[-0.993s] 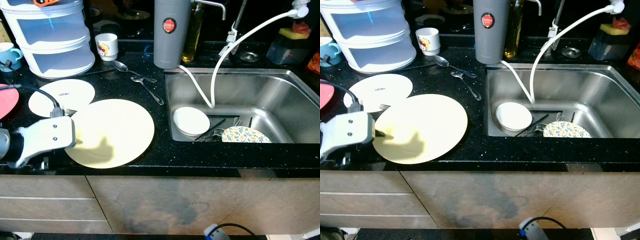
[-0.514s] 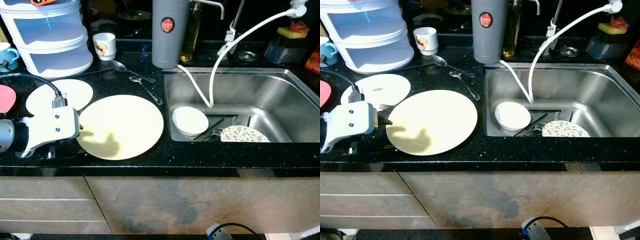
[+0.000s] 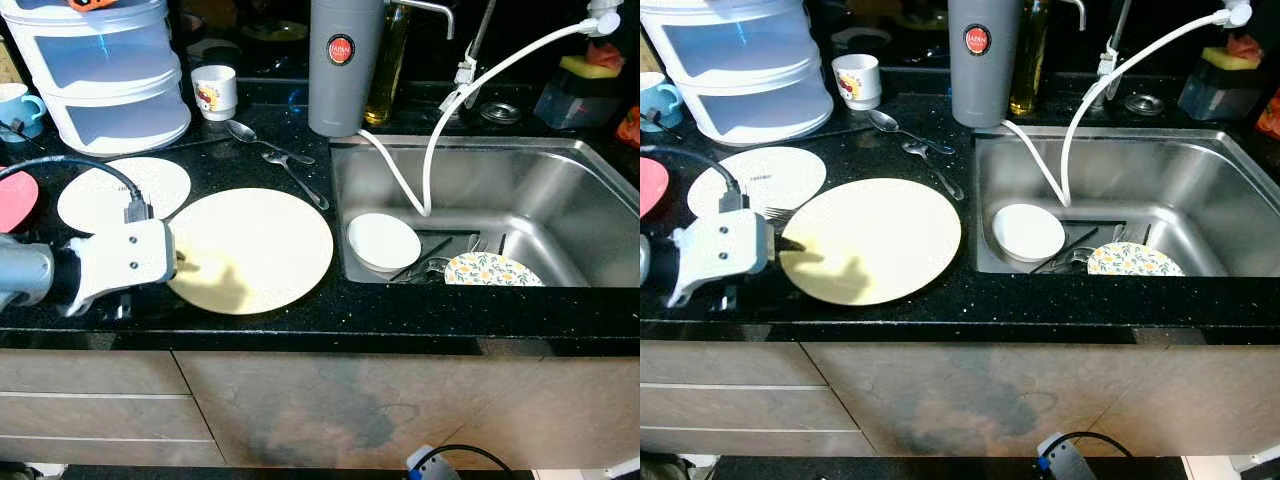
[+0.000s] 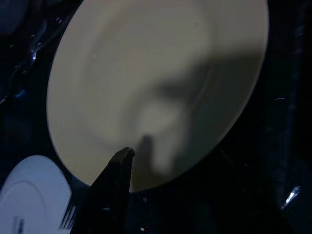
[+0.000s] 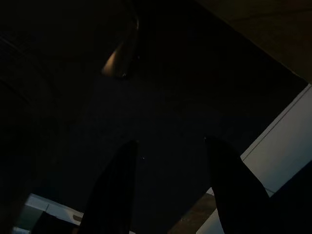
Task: Kitchen organization
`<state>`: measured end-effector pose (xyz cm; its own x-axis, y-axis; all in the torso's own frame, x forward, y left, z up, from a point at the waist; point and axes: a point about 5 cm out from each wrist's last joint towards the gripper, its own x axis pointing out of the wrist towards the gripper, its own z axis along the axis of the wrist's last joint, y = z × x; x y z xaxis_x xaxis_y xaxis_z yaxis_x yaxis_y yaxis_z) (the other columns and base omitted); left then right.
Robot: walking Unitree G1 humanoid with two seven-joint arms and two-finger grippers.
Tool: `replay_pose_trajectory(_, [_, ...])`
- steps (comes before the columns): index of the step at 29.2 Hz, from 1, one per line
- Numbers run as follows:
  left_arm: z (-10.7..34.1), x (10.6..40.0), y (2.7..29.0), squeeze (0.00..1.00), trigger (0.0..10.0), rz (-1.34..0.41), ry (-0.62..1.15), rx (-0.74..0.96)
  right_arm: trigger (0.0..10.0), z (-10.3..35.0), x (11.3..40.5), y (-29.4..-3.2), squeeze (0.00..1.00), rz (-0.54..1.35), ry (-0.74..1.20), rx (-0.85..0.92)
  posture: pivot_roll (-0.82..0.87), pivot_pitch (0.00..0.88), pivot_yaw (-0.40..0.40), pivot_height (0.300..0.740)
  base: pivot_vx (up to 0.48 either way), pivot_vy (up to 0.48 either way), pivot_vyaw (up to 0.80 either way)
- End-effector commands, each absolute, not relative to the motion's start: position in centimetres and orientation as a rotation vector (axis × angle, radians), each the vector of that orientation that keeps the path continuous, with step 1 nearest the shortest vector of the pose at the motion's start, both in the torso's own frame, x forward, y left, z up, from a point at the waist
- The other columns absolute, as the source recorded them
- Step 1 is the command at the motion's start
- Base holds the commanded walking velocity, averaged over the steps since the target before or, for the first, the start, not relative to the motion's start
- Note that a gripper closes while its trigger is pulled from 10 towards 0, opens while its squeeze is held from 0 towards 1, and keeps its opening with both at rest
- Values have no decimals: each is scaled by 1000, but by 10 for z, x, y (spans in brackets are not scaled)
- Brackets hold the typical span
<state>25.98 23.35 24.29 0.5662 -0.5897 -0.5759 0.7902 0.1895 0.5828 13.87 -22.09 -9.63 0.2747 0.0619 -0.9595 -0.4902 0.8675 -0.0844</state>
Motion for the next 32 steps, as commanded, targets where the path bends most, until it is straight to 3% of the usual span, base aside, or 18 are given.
replay_pose_trajectory(1, [238, 263, 230, 0, 10000, -988, 236, 969, 10000, -96, 139, -223, 0, 387, 1249, -407, 66, 0, -3, 740, 0, 0, 0])
replay_pose_trajectory(2, [238, 263, 231, 0, 4784, -989, 238, 967, 10000, -95, 140, -224, 0, 386, 1248, -407, 65, 0, -2, 740, 0, 0, 0])
replay_pose_trajectory(4, [237, 263, 231, 0, 4784, -990, 239, 966, 10000, -95, 140, -224, 0, 386, 1247, -407, 65, 0, -2, 740, 0, 0, 0])
replay_pose_trajectory(5, [236, 264, 231, 0, 0, -993, 241, 962, 10000, -95, 140, -225, 0, 385, 1246, -406, 64, 0, -3, 740, 0, 0, 0])
replay_pose_trajectory(22, [231, 267, 233, 0, 0, -973, 242, 976, 10000, -97, 142, -215, 0, 390, 1238, -399, 65, 0, -9, 740, 0, 0, 0])
replay_pose_trajectory(32, [248, 273, 219, 0, 0, -937, 65, 899, 10000, -80, 156, -252, 0, 288, 1141, -292, 64, 0, -12, 740, 0, 0, 0])
